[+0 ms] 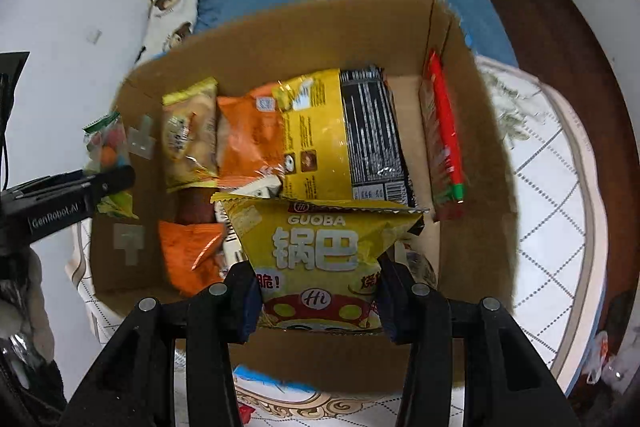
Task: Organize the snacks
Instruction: 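Carry both bags into the box and open both tools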
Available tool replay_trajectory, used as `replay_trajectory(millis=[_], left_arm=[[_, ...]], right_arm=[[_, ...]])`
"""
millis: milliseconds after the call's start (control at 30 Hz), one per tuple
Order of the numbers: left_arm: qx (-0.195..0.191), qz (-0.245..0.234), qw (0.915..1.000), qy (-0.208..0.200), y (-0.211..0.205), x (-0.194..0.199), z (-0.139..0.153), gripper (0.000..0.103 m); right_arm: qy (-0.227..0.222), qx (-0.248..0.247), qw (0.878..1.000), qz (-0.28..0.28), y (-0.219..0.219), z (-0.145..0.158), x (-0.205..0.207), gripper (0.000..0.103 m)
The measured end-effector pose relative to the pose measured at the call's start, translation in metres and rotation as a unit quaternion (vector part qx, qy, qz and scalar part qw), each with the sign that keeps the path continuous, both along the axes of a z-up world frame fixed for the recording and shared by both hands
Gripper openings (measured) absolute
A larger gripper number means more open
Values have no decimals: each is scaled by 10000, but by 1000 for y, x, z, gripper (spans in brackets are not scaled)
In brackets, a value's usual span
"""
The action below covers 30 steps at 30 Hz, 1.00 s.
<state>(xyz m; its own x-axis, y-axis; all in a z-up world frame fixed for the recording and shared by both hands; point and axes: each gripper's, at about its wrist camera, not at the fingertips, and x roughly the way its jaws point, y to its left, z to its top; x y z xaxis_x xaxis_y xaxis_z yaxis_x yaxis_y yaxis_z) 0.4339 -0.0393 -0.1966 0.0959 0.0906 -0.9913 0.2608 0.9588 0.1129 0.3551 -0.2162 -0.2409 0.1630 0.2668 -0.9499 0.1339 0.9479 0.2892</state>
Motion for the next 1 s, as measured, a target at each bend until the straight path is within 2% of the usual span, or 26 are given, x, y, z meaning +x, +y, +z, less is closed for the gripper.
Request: replay_trajectory(millis=[67, 100, 133, 167, 200, 367, 467, 700, 1000], left_arm=[[29, 69, 10000, 63, 3, 7, -8, 49], [114, 102, 9998, 100, 4, 10, -12, 50], [100, 150, 9997, 191, 7, 12, -17, 56], [41, 210, 9993, 302, 9, 14, -21, 63], [-49, 258, 9990, 359, 10, 17, -24, 63], [-151, 233, 9991, 331, 5, 15, -27, 75], [-120, 187, 9995, 207, 1, 7, -24, 75], [-475, 213, 9986, -101, -7, -25, -8, 75], [-689, 304, 9931, -901, 0, -72, 30, 75]], right_arm=[[235, 6, 9997, 92, 4, -14, 4, 51], [348, 28, 9993, 106, 5, -20, 5, 61], [472, -26, 9988, 156, 8, -25, 7, 71], [522, -88, 9984, 193, 10, -30, 8, 94], [525, -114, 9983, 206, 10, -31, 7, 98], [562, -142, 9981, 215, 14, -32, 6, 98], [504, -214, 9984, 160, 13, -29, 5, 98], [281, -461, 9985, 88, 11, -11, -4, 98], [-212, -658, 9976, -52, 1, 31, -32, 98]])
